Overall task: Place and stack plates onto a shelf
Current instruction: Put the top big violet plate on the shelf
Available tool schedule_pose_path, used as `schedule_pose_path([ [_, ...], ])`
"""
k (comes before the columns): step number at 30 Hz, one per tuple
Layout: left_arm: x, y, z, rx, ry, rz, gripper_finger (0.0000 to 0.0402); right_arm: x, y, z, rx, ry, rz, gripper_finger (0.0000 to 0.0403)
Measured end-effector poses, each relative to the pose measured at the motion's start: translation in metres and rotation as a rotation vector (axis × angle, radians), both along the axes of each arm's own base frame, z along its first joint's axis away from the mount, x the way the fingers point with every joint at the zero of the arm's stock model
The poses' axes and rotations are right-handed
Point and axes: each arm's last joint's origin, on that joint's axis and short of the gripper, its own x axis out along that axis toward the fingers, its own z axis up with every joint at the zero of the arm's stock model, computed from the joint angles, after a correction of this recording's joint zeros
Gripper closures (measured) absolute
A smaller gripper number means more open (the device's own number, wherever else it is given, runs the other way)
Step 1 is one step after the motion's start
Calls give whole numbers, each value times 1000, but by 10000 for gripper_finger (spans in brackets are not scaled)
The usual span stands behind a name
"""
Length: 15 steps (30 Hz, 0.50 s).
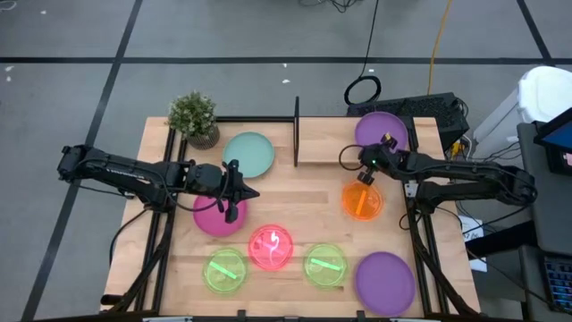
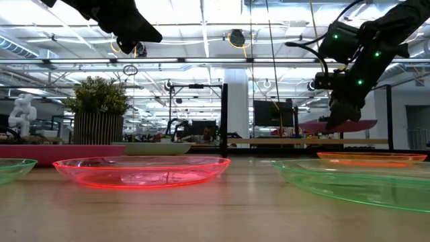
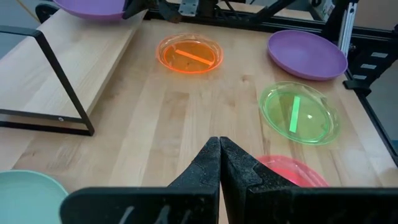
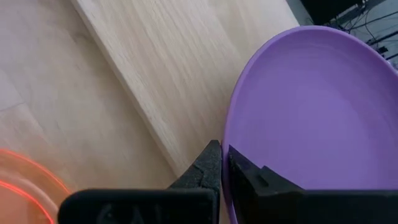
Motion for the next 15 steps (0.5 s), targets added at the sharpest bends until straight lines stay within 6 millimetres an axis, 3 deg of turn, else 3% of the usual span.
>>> schedule_pose_path([
  [15, 0, 0, 0, -1, 0, 0, 400, -6, -5, -12, 40, -36, -6, 401],
])
